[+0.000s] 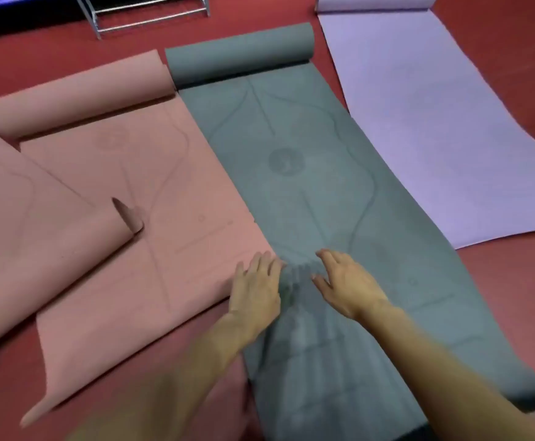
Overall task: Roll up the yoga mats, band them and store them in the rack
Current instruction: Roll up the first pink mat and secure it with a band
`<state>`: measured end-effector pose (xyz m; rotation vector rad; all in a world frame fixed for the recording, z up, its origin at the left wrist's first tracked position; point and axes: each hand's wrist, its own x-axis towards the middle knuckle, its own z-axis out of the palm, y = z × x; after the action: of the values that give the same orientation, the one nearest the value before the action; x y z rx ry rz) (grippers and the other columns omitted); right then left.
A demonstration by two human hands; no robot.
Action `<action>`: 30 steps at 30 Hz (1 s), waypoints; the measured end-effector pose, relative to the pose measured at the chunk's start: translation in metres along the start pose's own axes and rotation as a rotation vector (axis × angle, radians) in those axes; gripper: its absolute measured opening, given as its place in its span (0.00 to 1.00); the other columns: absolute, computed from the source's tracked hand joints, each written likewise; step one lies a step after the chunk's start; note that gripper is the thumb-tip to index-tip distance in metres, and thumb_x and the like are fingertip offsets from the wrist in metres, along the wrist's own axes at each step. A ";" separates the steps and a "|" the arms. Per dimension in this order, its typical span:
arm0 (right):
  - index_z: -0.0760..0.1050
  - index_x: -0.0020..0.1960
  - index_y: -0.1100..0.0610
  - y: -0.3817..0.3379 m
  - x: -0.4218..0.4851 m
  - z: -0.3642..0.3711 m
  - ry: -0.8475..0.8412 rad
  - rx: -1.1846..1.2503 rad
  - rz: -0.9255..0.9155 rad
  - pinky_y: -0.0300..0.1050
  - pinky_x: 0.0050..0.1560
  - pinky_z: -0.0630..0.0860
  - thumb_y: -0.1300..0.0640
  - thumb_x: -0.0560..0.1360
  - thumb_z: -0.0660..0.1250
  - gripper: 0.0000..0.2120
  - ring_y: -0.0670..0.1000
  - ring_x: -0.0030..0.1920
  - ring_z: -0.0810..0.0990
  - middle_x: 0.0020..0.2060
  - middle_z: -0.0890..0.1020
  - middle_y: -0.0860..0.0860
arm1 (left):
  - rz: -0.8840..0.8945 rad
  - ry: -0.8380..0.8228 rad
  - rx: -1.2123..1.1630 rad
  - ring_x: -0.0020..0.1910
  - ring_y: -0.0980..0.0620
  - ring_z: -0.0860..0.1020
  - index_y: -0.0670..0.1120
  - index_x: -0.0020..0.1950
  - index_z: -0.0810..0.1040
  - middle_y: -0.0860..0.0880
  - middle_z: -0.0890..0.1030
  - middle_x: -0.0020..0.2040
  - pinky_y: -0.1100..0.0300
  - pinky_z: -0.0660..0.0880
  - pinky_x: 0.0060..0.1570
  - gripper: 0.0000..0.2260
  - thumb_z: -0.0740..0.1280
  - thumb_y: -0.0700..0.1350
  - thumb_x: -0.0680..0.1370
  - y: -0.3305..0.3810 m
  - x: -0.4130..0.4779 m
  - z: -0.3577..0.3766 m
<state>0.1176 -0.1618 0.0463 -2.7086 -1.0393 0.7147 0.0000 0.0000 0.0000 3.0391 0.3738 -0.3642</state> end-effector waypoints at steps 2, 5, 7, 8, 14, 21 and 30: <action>0.62 0.79 0.57 -0.006 0.015 0.018 -0.004 -0.012 -0.052 0.50 0.74 0.64 0.47 0.85 0.58 0.26 0.57 0.76 0.65 0.77 0.68 0.54 | -0.154 -0.034 0.043 0.78 0.46 0.62 0.47 0.81 0.55 0.47 0.61 0.79 0.43 0.63 0.72 0.33 0.66 0.49 0.79 -0.020 0.001 0.013; 0.61 0.79 0.57 -0.030 0.048 0.038 -0.020 -0.072 -0.193 0.51 0.74 0.64 0.48 0.85 0.60 0.26 0.57 0.76 0.66 0.77 0.68 0.54 | -0.248 -0.101 0.082 0.77 0.45 0.64 0.45 0.83 0.51 0.46 0.62 0.79 0.43 0.65 0.72 0.36 0.66 0.48 0.80 -0.063 -0.006 0.041; 0.58 0.81 0.56 -0.055 0.067 0.047 -0.013 -0.124 -0.290 0.52 0.74 0.65 0.48 0.84 0.61 0.29 0.56 0.77 0.65 0.79 0.65 0.53 | -0.255 -0.151 0.088 0.71 0.44 0.72 0.46 0.82 0.57 0.46 0.72 0.73 0.48 0.72 0.65 0.32 0.66 0.48 0.80 -0.090 -0.014 0.055; 0.57 0.82 0.56 -0.068 0.076 0.049 -0.008 -0.153 -0.335 0.52 0.74 0.65 0.48 0.84 0.61 0.30 0.56 0.77 0.64 0.79 0.65 0.53 | -0.253 -0.155 0.060 0.67 0.43 0.76 0.46 0.79 0.63 0.46 0.76 0.69 0.49 0.74 0.61 0.27 0.66 0.49 0.81 -0.103 -0.017 0.059; 0.68 0.73 0.55 -0.128 0.086 0.084 -0.131 -0.374 -0.494 0.53 0.67 0.70 0.50 0.79 0.68 0.25 0.58 0.70 0.74 0.70 0.76 0.55 | -0.217 -0.098 -0.132 0.63 0.39 0.79 0.51 0.72 0.76 0.42 0.84 0.62 0.50 0.74 0.57 0.18 0.66 0.55 0.83 -0.123 -0.041 0.068; 0.80 0.60 0.57 -0.162 0.089 0.081 -0.191 -0.517 -0.447 0.47 0.50 0.68 0.53 0.83 0.63 0.11 0.59 0.61 0.80 0.59 0.83 0.57 | -0.219 0.044 -0.205 0.61 0.39 0.80 0.53 0.64 0.76 0.44 0.85 0.59 0.49 0.72 0.52 0.12 0.64 0.56 0.84 -0.132 -0.071 0.061; 0.79 0.62 0.56 -0.178 0.084 0.093 -0.242 -0.704 -0.339 0.46 0.54 0.75 0.54 0.80 0.65 0.13 0.57 0.60 0.82 0.60 0.82 0.55 | -0.241 0.038 -0.143 0.59 0.40 0.81 0.49 0.65 0.75 0.47 0.84 0.60 0.49 0.72 0.52 0.13 0.64 0.54 0.84 -0.141 -0.093 0.088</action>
<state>0.0215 0.0248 -0.0123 -2.8784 -2.0842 0.7247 -0.1420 0.1072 -0.0667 2.8697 0.7378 -0.2776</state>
